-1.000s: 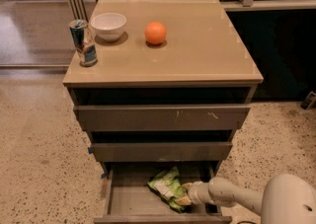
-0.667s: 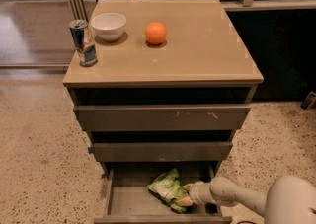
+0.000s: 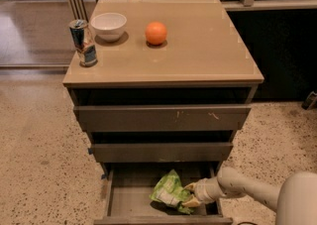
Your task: Pick green rice chip bag from bottom drawer and place on counter
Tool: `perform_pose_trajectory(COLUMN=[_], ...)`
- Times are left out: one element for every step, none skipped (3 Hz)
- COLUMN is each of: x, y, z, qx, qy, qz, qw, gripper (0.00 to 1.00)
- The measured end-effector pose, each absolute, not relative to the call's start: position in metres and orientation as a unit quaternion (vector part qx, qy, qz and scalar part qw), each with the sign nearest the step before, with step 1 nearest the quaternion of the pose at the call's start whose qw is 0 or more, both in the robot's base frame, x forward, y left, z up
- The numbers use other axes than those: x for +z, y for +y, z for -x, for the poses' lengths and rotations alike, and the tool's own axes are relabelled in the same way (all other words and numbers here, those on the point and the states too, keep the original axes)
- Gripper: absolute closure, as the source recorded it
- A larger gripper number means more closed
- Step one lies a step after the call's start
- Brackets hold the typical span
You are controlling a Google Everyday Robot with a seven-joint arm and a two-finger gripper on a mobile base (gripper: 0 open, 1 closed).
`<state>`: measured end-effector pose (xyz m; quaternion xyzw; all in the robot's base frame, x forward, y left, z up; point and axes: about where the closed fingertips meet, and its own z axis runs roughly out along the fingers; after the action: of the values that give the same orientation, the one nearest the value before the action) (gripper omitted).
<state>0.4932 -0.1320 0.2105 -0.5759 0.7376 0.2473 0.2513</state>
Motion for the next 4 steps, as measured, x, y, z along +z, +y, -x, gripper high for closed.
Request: perform_pose_trajectory(x=[0.245, 0.297, 0.297, 0.323], y=[-0.137, -0.143, -0.143, -0.136], z=[-0.472, -0.450, -0.450, -0.446], qx=[0.255, 0.264, 0.264, 0.256], qy=[0.691, 0.636, 0.636, 0.625], qz=[0.646, 0.708, 0.708, 0.718], qw=[0.203, 0.157, 0.157, 0.168], gripper=[1.00, 1.00, 1.00, 1.00])
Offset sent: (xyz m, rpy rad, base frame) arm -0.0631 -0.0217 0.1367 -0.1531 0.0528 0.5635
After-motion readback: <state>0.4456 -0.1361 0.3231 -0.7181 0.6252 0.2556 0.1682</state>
